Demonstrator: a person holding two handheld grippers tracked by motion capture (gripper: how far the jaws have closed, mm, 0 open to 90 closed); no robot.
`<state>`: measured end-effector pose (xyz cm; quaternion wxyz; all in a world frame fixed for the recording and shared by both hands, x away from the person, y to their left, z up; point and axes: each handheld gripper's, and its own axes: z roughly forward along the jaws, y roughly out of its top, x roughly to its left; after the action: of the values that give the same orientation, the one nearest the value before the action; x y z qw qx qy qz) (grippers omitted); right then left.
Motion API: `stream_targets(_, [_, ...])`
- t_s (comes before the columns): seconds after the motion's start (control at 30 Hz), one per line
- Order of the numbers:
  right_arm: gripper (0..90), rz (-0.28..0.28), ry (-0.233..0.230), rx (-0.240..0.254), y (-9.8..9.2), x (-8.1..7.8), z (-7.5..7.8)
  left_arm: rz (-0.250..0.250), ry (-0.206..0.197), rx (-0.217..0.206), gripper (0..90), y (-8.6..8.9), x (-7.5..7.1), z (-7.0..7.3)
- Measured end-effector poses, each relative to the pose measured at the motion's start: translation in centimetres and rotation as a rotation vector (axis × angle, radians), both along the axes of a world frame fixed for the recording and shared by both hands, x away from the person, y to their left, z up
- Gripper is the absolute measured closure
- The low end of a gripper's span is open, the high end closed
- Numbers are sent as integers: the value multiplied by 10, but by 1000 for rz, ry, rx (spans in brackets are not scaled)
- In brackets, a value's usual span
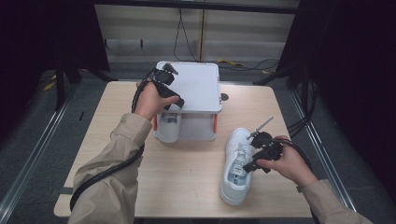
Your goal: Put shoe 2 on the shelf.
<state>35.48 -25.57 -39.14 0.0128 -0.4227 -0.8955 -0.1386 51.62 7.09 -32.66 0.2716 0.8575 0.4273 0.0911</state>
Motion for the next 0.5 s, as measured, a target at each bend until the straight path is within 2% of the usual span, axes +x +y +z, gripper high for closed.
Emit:
stream_targets(0.03, [426,-1,10,-6,-2,-1,1,1,0,0,144,0,0,0])
stream_targets(0.07, [495,-14,16,-20,-6,-4,2,5,-2,0,145,0,0,0])
stream_targets(0.13, [510,-18,25,-25,-7,-5,3,4,-1,2,144,-1,0,0])
stream_targets(0.23, [585,-57,36,-38,-9,-8,6,3,1,7,144,-1,0,0])
stream_targets(0.37, [614,-61,36,-26,-12,-10,5,5,1,4,144,-1,0,0])
stream_targets(0.43, [624,-101,46,-16,-13,-11,5,5,0,2,144,0,0,0])
stream_targets(0.5, [660,-118,50,-22,-12,-11,6,4,-1,2,144,0,0,0])
